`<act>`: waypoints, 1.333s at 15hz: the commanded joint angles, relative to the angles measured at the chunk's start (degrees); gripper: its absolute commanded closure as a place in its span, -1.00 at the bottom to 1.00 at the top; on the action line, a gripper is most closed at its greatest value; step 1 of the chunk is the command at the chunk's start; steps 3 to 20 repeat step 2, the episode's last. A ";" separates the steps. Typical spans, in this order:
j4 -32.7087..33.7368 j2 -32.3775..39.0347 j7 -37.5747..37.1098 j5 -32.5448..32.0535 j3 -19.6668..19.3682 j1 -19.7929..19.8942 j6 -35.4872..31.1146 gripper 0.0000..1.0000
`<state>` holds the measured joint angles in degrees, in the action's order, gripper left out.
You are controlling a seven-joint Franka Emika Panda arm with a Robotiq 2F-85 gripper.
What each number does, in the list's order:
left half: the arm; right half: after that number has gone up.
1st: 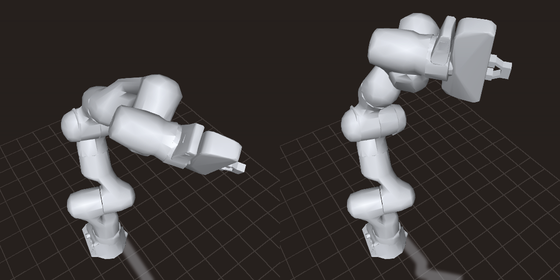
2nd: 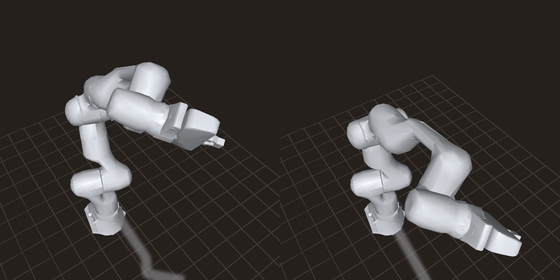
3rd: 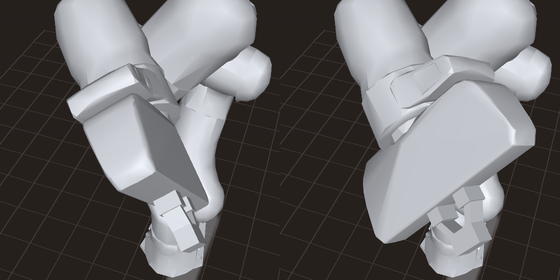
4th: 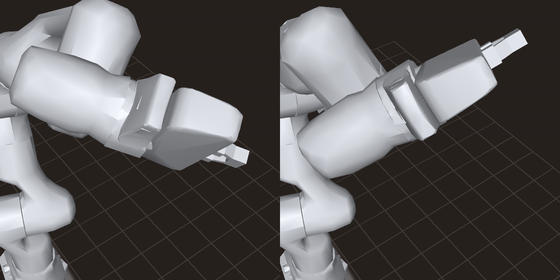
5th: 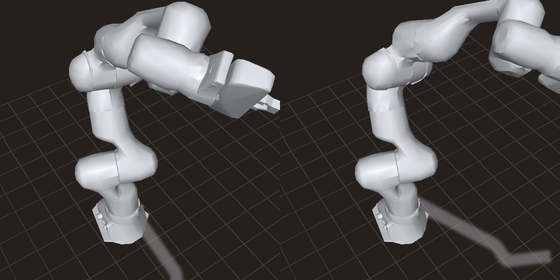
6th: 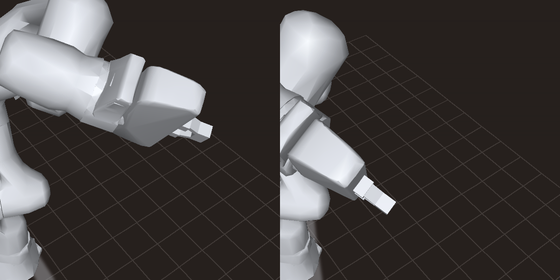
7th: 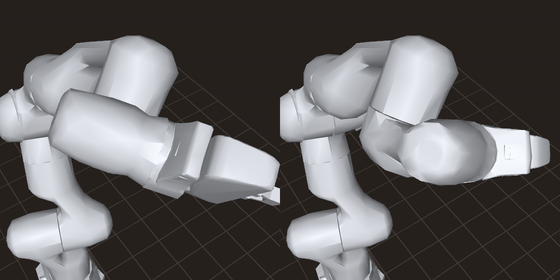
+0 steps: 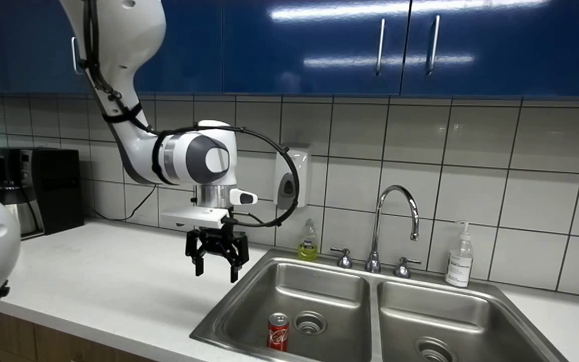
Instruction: Place the coca cola can in the left sink
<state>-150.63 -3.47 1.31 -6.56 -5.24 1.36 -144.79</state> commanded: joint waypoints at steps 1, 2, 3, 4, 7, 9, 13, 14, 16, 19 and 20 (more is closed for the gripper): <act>-0.20 -0.35 0.05 0.12 0.82 0.78 0.13 -1.00; -0.31 -0.43 0.05 0.12 0.82 0.78 0.14 -1.00; -0.31 -0.43 0.05 0.12 0.82 0.78 0.14 -1.00; -0.31 -0.43 0.05 0.12 0.82 0.78 0.14 -1.00; -0.31 -0.43 0.05 0.12 0.82 0.78 0.14 -1.00; -0.31 -0.43 0.05 0.12 0.82 0.78 0.14 -1.00; -0.31 -0.43 0.05 0.12 0.82 0.78 0.14 -1.00; -0.31 -0.43 0.05 0.12 0.82 0.78 0.14 -1.00; -0.31 -0.43 0.05 0.12 0.82 0.78 0.14 -1.00; -0.31 -0.43 0.05 0.12 0.82 0.78 0.14 -1.00; -0.31 -0.43 0.05 0.12 0.82 0.78 0.14 -1.00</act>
